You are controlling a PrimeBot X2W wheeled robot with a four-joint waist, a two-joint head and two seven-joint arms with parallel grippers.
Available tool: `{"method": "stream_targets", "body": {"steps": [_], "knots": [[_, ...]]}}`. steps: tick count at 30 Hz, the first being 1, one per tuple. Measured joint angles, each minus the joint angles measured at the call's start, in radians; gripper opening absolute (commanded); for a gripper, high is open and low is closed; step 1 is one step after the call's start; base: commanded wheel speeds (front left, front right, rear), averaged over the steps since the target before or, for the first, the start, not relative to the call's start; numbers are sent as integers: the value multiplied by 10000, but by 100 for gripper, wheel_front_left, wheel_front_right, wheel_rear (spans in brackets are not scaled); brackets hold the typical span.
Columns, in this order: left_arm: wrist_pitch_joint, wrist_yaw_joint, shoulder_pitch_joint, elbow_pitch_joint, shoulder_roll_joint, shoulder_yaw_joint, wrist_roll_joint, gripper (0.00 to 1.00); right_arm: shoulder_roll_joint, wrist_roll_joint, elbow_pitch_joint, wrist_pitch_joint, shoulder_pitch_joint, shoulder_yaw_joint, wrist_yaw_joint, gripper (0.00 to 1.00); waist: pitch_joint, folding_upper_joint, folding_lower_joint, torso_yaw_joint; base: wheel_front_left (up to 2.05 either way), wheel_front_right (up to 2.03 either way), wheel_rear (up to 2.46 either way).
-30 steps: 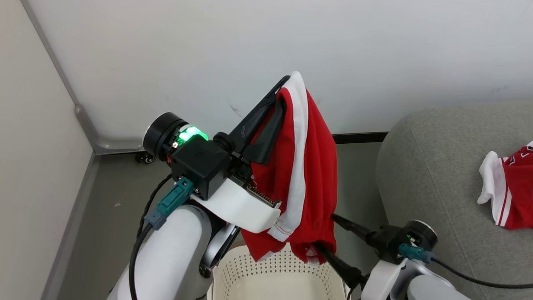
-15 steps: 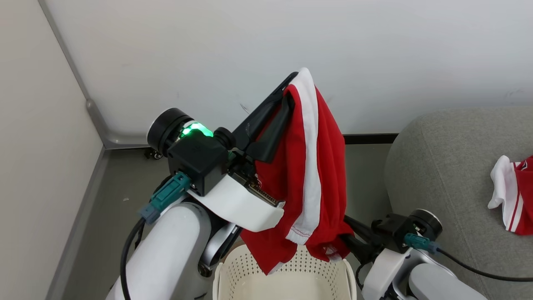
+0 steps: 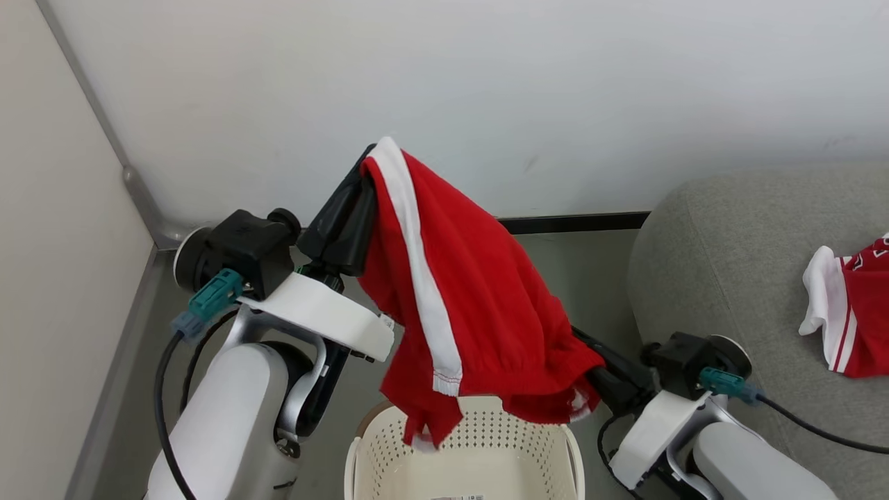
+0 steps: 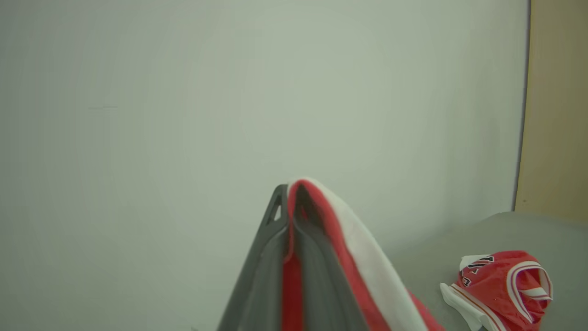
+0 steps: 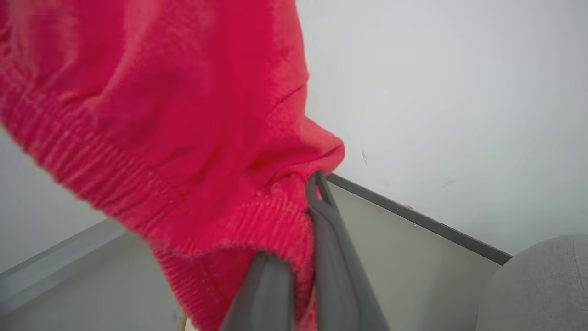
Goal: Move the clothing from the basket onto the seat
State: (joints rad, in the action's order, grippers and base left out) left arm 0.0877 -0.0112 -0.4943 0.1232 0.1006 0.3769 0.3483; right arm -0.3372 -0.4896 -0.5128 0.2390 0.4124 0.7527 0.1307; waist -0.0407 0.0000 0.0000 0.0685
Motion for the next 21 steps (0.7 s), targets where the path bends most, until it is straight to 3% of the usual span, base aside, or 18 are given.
{"method": "stream_targets", "body": {"steps": [17, 18, 19, 20, 21], "knots": [[12, 69, 1197, 1597, 267, -282, 441, 0, -520, -1632, 1824, 88, 16, -2125, 0, 0, 3, 0, 0, -822, 0, 0, 0], [25, 71, 1252, 1639, 253, -280, 443, 5, -525, -1628, 1856, 88, 27, -2261, 0, 0, 1, 0, 0, -861, 0, 0, 0], [65, 73, 1269, 1657, 247, -282, 441, 36, -562, -1628, 1873, 88, 41, -2355, 0, 0, 1, 0, 0, -898, 0, 0, 0], [138, 84, 1269, 1653, 244, -295, 443, 36, -606, -1628, 1894, 88, 48, -2458, 0, 0, 1, 0, 0, -935, 0, 0, 0], [194, 117, 1269, 1651, 240, -316, 441, 93, -637, -1630, 1916, 88, 56, -2617, 0, 0, 2, 0, 0, -970, 0, 0, 0]]}}
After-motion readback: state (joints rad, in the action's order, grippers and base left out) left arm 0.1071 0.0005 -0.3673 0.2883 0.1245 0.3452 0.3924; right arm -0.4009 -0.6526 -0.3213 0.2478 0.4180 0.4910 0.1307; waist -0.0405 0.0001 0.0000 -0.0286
